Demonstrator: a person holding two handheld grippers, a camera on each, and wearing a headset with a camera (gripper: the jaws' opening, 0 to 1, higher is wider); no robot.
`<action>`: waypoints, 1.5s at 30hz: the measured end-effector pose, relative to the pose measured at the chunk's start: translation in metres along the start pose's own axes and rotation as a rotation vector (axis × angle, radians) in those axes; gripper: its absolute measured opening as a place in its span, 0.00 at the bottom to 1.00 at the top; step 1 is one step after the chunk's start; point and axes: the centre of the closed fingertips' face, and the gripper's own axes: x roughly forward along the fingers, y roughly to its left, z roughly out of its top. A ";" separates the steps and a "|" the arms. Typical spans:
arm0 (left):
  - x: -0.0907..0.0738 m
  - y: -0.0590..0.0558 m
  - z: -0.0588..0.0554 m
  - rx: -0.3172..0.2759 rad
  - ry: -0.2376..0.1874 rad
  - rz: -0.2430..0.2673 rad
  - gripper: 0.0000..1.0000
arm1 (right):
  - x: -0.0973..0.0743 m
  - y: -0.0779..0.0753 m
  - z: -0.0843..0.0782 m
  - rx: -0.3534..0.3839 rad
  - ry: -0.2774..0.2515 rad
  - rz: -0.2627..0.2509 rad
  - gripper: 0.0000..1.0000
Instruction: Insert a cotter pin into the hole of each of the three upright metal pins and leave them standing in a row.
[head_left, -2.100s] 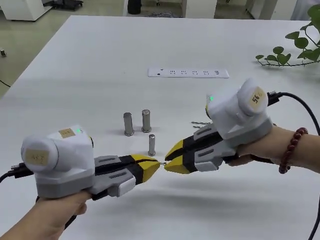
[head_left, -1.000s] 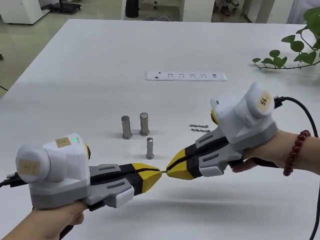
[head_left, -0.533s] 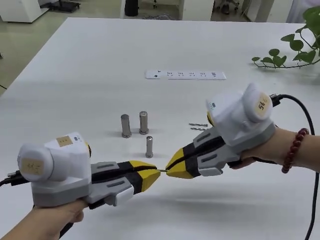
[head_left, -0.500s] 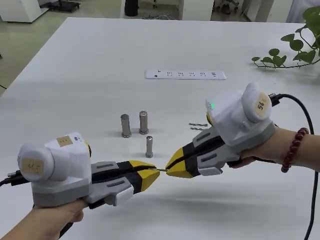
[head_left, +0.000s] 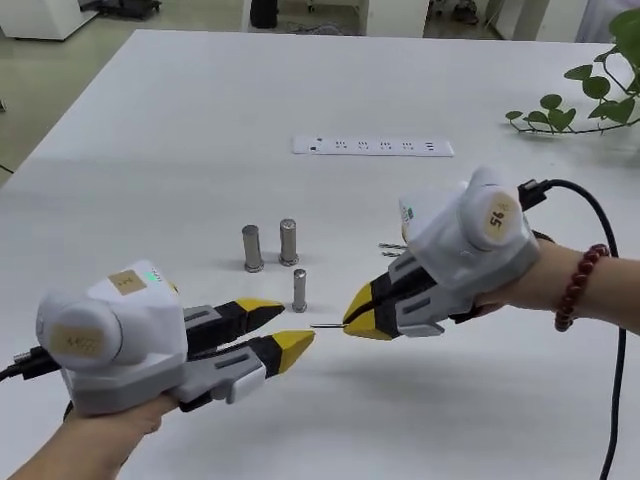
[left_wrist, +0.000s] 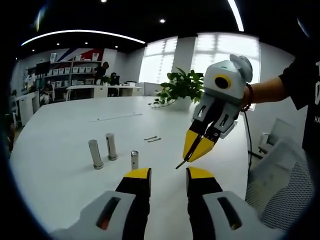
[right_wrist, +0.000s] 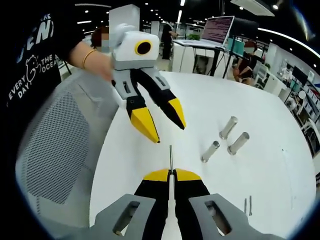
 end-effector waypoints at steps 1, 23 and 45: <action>0.001 0.001 0.000 0.007 0.001 0.007 0.27 | 0.000 -0.003 -0.001 -0.003 0.007 -0.007 0.00; 0.023 0.033 -0.009 0.005 0.061 0.205 0.26 | 0.002 -0.050 -0.013 0.017 0.058 -0.132 0.00; 0.054 0.060 -0.022 -0.011 0.102 0.298 0.19 | 0.015 -0.069 -0.017 0.018 0.049 -0.132 0.00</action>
